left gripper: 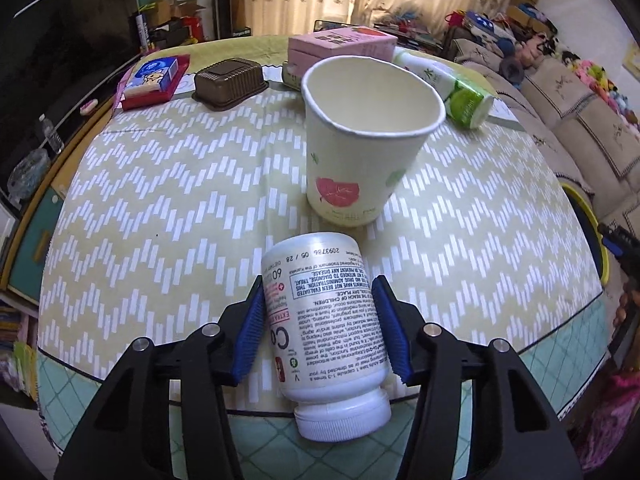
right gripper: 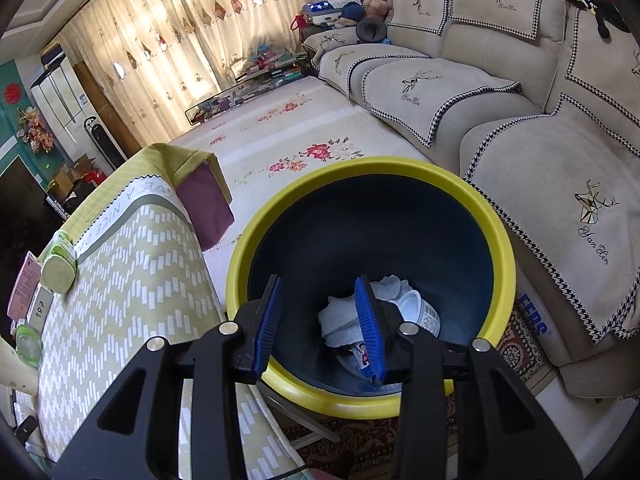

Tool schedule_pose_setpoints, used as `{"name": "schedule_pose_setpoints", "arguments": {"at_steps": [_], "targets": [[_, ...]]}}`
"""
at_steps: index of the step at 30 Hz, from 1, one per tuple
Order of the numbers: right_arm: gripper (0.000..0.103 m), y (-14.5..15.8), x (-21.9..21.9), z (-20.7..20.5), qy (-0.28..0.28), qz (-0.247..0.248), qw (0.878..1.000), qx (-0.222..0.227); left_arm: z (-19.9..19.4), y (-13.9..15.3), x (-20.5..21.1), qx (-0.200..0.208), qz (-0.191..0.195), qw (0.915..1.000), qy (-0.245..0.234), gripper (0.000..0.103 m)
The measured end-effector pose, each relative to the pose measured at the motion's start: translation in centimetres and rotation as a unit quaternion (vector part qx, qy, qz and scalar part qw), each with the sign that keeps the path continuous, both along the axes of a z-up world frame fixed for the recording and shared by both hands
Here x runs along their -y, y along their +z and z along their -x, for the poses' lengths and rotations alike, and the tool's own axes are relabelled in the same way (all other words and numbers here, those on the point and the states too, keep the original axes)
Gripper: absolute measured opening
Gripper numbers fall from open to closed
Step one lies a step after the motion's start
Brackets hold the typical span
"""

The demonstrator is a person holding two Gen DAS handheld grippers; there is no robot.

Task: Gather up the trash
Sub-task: 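Grasp the white pill bottle with the left gripper and lift, then carry the pill bottle over the bin and open the left gripper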

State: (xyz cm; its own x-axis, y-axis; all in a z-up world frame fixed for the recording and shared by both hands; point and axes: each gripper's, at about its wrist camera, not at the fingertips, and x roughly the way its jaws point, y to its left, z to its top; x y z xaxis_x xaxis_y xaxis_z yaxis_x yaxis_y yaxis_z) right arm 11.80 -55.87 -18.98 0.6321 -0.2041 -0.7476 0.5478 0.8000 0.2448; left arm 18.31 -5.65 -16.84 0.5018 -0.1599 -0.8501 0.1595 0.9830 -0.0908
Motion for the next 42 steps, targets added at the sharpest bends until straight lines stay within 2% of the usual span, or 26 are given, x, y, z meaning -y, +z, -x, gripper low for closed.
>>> {"name": "schedule_pose_setpoints", "arguments": {"at_steps": [5,12,22,27,33,36,42], "targets": [[0.036,0.0,-0.3,0.1,0.004,0.0,1.0,0.001,1.4,0.8,0.9,0.017,-0.014,0.9995,-0.023,0.05],[0.036,1.1,-0.2,0.9,0.003,-0.001,1.0,0.021,3.8,4.1,2.8,0.053,0.001,0.9967,-0.061,0.048],[0.036,2.1,1.4,3.2,-0.004,-0.011,0.999,0.052,3.3,7.6,9.3,0.095,0.018,0.9871,-0.127,0.048],[0.036,3.2,3.0,4.9,-0.021,-0.004,0.997,0.069,2.5,8.9,14.7,0.105,0.02,0.9769,-0.185,0.048],[0.036,4.0,5.5,7.2,-0.05,0.007,0.995,0.08,0.8,10.2,23.6,0.114,0.039,0.9561,-0.267,0.048],[0.036,3.7,6.8,8.3,-0.063,0.004,0.995,0.079,0.2,10.3,27.8,0.108,0.053,0.9461,-0.301,0.048],[0.036,2.6,9.0,9.8,-0.084,-0.003,0.994,0.071,-0.9,9.4,36.9,0.096,0.057,0.9279,-0.356,0.048]]}}
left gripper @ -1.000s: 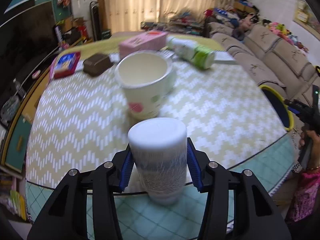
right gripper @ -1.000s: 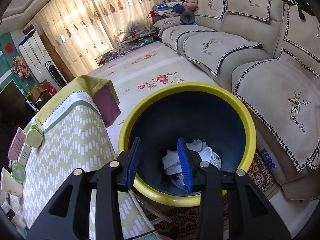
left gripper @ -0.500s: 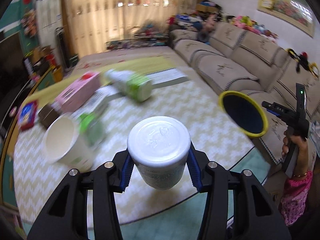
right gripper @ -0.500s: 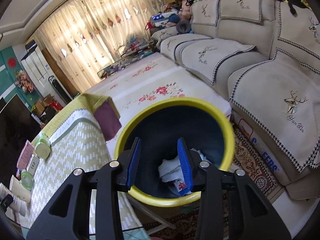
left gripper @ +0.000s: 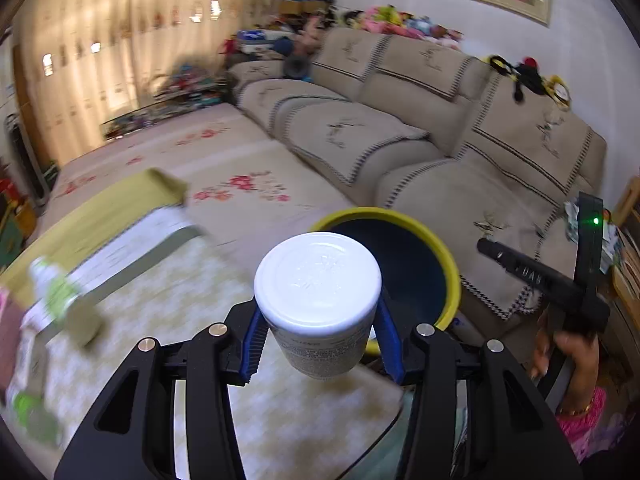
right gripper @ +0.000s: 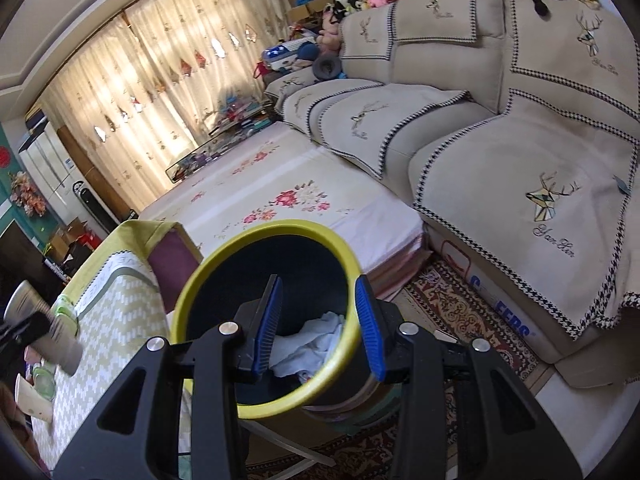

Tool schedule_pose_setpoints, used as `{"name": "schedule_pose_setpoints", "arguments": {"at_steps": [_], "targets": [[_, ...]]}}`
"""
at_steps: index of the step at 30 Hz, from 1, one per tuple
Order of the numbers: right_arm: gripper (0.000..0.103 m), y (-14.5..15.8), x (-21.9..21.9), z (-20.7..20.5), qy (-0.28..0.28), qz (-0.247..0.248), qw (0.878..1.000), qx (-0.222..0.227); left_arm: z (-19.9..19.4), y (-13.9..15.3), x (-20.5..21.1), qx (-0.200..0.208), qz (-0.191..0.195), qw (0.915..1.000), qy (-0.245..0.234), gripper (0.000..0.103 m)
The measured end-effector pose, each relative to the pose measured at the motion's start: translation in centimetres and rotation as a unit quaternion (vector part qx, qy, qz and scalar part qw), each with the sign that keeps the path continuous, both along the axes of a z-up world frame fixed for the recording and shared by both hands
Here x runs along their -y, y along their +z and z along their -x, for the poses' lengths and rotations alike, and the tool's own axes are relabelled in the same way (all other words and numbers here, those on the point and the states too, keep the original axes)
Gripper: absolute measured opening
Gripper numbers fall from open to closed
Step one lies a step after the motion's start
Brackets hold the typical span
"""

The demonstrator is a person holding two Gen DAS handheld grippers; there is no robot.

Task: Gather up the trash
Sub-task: 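Carry the pill bottle over the bin and open the left gripper, then grasp the green-labelled plastic bottle with the right gripper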

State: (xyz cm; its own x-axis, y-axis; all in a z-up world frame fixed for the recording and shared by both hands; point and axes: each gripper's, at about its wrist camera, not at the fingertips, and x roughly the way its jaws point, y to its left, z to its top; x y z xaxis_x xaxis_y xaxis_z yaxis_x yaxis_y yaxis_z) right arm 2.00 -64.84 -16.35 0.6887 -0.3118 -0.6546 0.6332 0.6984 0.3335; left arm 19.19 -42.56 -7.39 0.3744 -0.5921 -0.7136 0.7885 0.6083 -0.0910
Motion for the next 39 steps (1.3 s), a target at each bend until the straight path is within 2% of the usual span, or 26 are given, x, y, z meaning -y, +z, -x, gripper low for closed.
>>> {"name": "schedule_pose_setpoints", "arguments": {"at_steps": [4,9,11,13,16,18,21,27,32,39], "targets": [[0.036,-0.5,0.6,0.4,-0.005,-0.005,1.0,-0.003,-0.5,-1.4,5.7,-0.004,-0.016,0.9994,-0.03,0.048],[0.037,-0.9,1.1,0.8,-0.008,-0.008,1.0,-0.008,-1.4,-3.7,10.5,-0.006,-0.041,0.9984,-0.038,0.048],[0.04,-0.9,1.0,0.9,-0.007,-0.008,1.0,-0.009,-1.8,-4.3,11.5,-0.002,-0.044,0.9985,-0.034,0.052],[0.042,-0.8,0.8,0.8,-0.005,-0.006,1.0,-0.01,-2.1,-4.2,11.7,0.001,-0.04,0.9989,-0.025,0.064],[0.042,-0.7,0.3,0.5,0.002,-0.006,1.0,-0.01,-2.1,-3.4,10.6,-0.002,-0.028,0.9995,-0.017,0.066],[0.042,-0.8,-0.1,0.1,0.009,-0.007,1.0,-0.01,-1.6,-2.3,8.5,0.0,-0.016,0.9998,-0.009,0.068],[0.042,-0.7,-1.3,-0.9,0.03,-0.006,0.999,-0.012,-1.1,-0.1,4.2,0.007,0.018,0.9998,0.011,0.08],[0.042,0.0,-4.5,-3.7,0.081,-0.004,0.997,-0.014,0.8,3.9,-6.5,0.036,0.069,0.9937,0.081,0.092],[0.044,1.2,-9.0,-6.6,0.143,0.008,0.99,-0.011,1.8,5.3,-17.7,0.058,0.09,0.9778,0.18,0.097],[0.046,2.1,-16.0,-11.0,0.236,0.014,0.972,-0.018,3.4,4.6,-30.5,0.081,0.08,0.9459,0.304,0.098]]}}
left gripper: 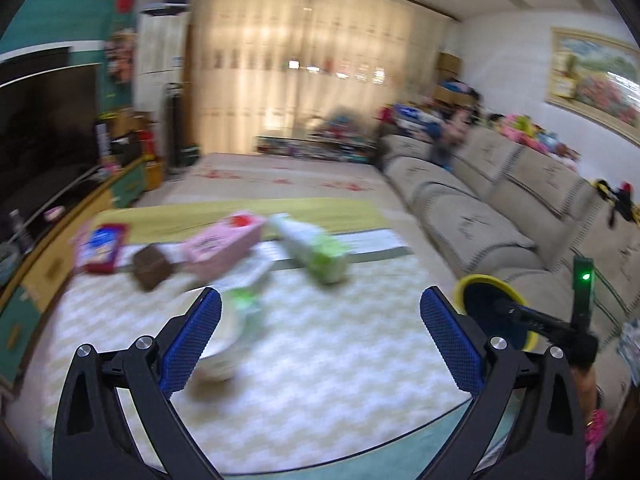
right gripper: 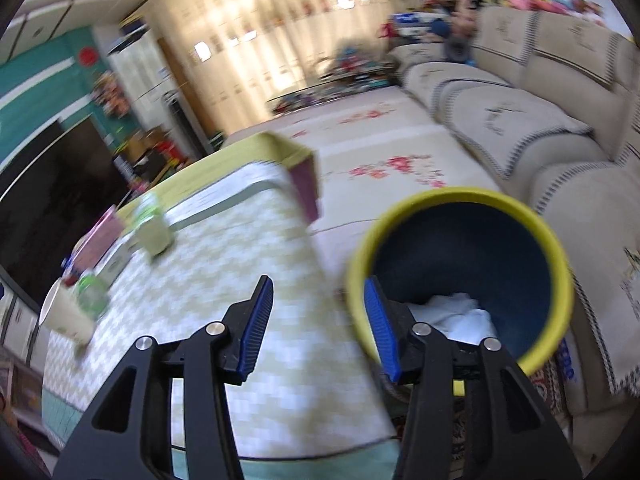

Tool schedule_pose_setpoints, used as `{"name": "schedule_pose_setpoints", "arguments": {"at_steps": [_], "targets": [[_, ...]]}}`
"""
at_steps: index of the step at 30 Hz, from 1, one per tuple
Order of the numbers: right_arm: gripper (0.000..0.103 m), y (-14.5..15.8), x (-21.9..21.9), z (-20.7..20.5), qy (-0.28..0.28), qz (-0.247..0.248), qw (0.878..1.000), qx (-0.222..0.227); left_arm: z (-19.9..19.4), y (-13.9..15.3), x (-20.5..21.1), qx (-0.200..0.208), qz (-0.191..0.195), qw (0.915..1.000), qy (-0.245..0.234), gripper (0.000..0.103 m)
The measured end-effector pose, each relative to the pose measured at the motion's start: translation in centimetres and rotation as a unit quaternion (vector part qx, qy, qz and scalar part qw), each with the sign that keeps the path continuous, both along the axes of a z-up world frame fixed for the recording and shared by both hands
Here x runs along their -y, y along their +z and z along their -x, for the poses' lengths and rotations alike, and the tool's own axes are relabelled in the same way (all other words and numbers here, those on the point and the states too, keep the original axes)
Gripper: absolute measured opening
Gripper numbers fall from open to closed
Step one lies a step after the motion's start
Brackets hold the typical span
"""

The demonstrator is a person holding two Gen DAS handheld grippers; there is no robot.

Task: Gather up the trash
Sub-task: 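Grasp the green-labelled plastic bottle with the right gripper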

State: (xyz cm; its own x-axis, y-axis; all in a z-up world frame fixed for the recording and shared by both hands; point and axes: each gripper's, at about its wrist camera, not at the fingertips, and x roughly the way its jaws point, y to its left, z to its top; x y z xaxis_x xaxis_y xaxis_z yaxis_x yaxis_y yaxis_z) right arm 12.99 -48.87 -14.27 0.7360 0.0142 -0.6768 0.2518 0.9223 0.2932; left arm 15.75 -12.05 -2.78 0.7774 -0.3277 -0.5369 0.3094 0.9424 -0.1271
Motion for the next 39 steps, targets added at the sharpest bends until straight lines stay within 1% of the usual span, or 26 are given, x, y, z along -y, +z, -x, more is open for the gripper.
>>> {"name": "schedule_pose_setpoints", "arguments": {"at_steps": [4,6,9,14,16,18,19,20,22,26,32,36,37,38,39], "targets": [[0.047,0.6,-5.1,-3.1,0.061,0.011,0.998,-0.006,0.3,-1.0,-4.4,-0.008,0.014,0.9995,0.028,0.098],[0.048,0.9,-7.1,-4.6,0.089,0.013,0.996,-0.005,0.3,-1.6,-5.9,-0.013,0.019,0.999,0.037,0.098],[0.052,1.2,-9.4,-6.7,0.122,0.016,0.992,-0.009,0.2,-2.7,-7.0,-0.018,0.022,0.9985,0.046,0.098],[0.062,1.6,-13.4,-10.8,0.175,0.048,0.983,-0.003,0.0,-3.9,-8.4,-0.029,0.039,0.9975,0.051,0.098],[0.063,1.4,-14.7,-12.3,0.191,0.061,0.98,-0.001,-0.2,-4.4,-8.8,-0.034,0.044,0.9971,0.052,0.098],[0.064,1.1,-15.7,-13.7,0.199,0.078,0.977,-0.002,-0.4,-4.7,-9.0,-0.038,0.048,0.9967,0.052,0.098],[0.066,0.8,-16.2,-14.7,0.204,0.084,0.975,0.002,-0.5,-4.9,-9.1,-0.04,0.05,0.9966,0.052,0.098],[0.069,0.5,-16.4,-15.4,0.203,0.09,0.975,0.003,-0.6,-5.0,-9.1,-0.041,0.051,0.9965,0.052,0.098],[0.07,-0.1,-16.8,-16.7,0.201,0.096,0.975,-0.002,-0.7,-5.3,-9.2,-0.044,0.051,0.9964,0.052,0.098],[0.07,-1.3,-16.9,-18.9,0.199,0.086,0.976,-0.015,-1.0,-5.7,-9.4,-0.048,0.053,0.9961,0.05,0.098],[0.07,-2.6,-16.7,-20.5,0.197,0.077,0.977,-0.034,-1.6,-6.5,-9.1,-0.058,0.055,0.9957,0.046,0.098],[0.07,-3.1,-16.8,-21.4,0.202,0.063,0.977,-0.037,-1.8,-6.7,-8.8,-0.061,0.055,0.9958,0.041,0.098],[0.067,-3.1,-16.8,-21.5,0.205,0.058,0.976,-0.036,-1.8,-6.8,-8.6,-0.061,0.054,0.9958,0.04,0.098],[0.057,-3.2,-16.8,-21.6,0.207,0.055,0.976,-0.036,-1.8,-6.8,-8.5,-0.061,0.054,0.9959,0.039,0.098],[0.056,-3.2,-16.8,-21.6,0.208,0.055,0.976,-0.036,-1.8,-6.8,-8.4,-0.061,0.054,0.9959,0.038,0.098]]}}
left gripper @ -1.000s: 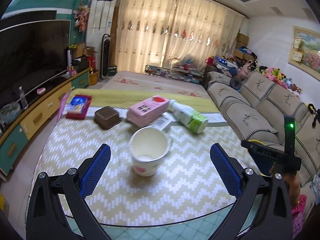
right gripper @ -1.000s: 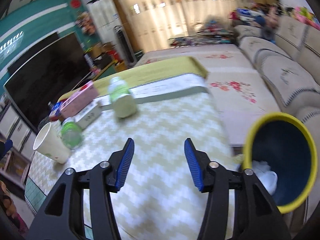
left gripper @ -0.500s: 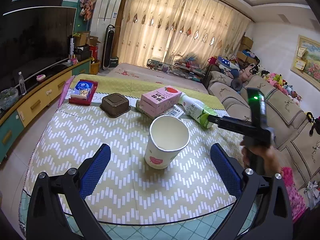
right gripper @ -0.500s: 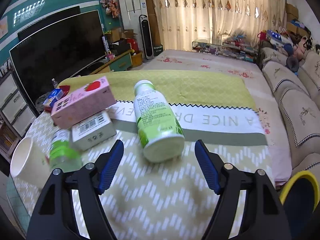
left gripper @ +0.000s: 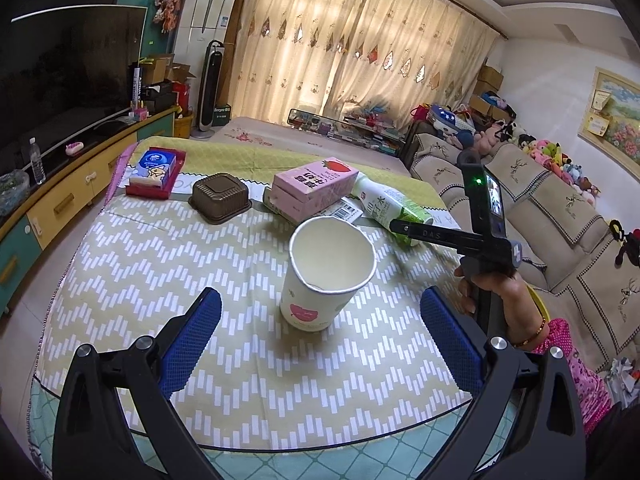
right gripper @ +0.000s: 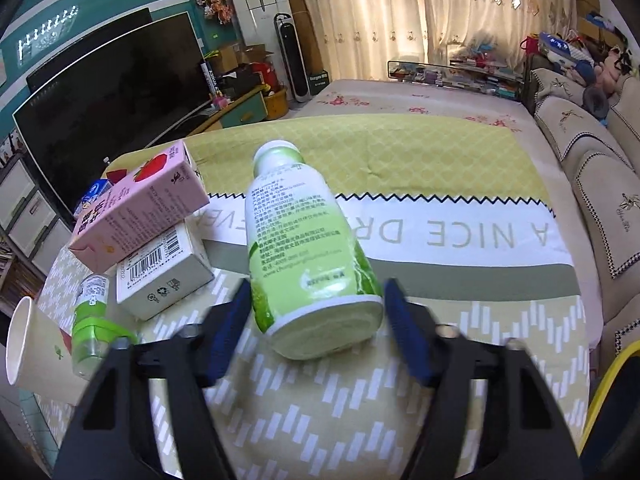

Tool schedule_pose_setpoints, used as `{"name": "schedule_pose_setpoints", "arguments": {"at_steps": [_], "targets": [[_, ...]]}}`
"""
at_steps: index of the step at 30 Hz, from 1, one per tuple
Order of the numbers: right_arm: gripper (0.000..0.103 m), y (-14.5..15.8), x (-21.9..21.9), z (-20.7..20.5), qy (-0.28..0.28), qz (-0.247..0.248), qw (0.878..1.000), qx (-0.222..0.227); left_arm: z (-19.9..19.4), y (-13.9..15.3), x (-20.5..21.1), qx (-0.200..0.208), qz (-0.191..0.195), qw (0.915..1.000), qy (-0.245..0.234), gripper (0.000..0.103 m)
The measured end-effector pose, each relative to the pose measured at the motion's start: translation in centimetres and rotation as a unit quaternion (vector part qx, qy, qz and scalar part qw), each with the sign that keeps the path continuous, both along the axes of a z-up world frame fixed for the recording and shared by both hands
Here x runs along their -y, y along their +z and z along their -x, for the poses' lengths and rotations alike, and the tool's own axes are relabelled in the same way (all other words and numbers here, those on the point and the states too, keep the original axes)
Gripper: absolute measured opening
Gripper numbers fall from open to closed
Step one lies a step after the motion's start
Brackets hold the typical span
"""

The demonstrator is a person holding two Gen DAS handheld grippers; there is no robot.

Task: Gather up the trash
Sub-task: 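Grasp the green-labelled plastic bottle with the right gripper, then carry the green bottle over the bin and open the right gripper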

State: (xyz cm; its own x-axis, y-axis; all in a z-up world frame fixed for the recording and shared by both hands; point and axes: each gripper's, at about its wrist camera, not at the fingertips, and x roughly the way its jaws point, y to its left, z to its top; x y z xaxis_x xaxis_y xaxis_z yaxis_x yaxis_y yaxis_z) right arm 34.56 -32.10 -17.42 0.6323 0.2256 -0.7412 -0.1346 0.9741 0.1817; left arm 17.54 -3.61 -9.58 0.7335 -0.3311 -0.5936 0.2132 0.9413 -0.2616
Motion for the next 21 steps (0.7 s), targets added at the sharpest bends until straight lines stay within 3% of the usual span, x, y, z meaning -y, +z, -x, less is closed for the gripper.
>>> {"name": "schedule_pose_setpoints", "arguments": {"at_steps": [5,13,21], "targets": [[0.055,1.5,0.0,1.7,-0.005,0.0,1.0,0.025,0.3,0.2,0.4,0.003,-0.005,1.0,-0.002,0.098],[0.051,7.1,0.9,7.0,-0.004,-0.003,0.996,0.093,0.8,0.3,0.8,0.005,-0.002,1.0,-0.007,0.098],[0.051,9.2,1.1,12.0,0.003,-0.002,0.995,0.096,1.9,0.8,1.5,0.012,-0.006,0.9998,-0.013,0.098]]}}
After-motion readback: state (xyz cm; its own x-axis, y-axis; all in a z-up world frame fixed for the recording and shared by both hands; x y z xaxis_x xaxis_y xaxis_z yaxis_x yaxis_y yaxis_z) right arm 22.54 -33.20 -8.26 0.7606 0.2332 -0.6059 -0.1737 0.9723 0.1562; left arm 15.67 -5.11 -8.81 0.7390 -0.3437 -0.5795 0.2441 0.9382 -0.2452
